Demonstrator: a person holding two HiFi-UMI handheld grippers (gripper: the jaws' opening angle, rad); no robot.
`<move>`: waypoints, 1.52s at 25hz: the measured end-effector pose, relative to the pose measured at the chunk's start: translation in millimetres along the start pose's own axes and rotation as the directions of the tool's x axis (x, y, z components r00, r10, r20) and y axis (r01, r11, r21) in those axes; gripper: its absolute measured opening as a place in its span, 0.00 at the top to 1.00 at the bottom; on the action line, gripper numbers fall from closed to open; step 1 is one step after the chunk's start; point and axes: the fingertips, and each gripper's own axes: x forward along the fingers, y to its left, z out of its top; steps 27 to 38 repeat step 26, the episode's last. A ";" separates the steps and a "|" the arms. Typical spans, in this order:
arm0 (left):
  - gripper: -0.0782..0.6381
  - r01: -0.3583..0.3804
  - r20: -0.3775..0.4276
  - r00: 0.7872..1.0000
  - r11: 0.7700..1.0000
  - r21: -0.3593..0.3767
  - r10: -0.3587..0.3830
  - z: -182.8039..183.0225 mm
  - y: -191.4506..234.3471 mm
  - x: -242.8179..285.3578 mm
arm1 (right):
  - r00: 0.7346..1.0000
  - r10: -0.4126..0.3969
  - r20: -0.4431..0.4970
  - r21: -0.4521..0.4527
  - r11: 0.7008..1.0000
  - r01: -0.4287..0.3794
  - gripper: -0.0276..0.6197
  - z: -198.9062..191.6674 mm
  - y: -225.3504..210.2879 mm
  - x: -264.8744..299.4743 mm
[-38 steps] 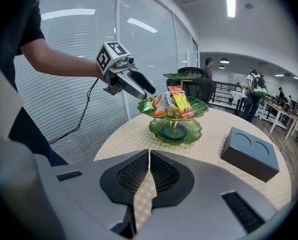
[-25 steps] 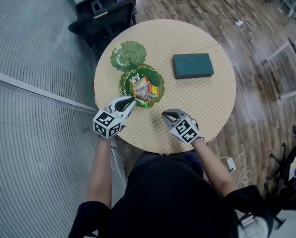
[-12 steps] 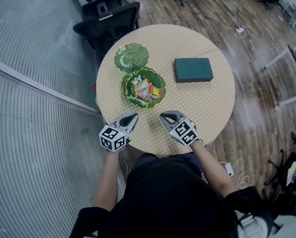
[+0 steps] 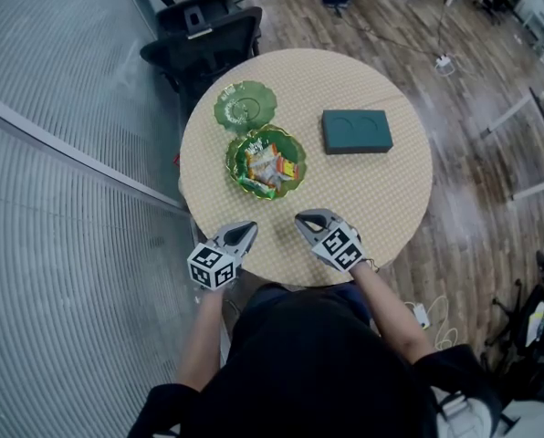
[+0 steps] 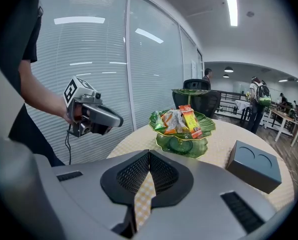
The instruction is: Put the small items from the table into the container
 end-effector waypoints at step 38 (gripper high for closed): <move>0.89 0.032 -0.011 0.999 0.999 -0.001 -0.032 -5.8 -5.7 3.1 | 1.000 0.004 -0.026 0.006 1.000 -0.003 0.91 -10.6 2.4 0.5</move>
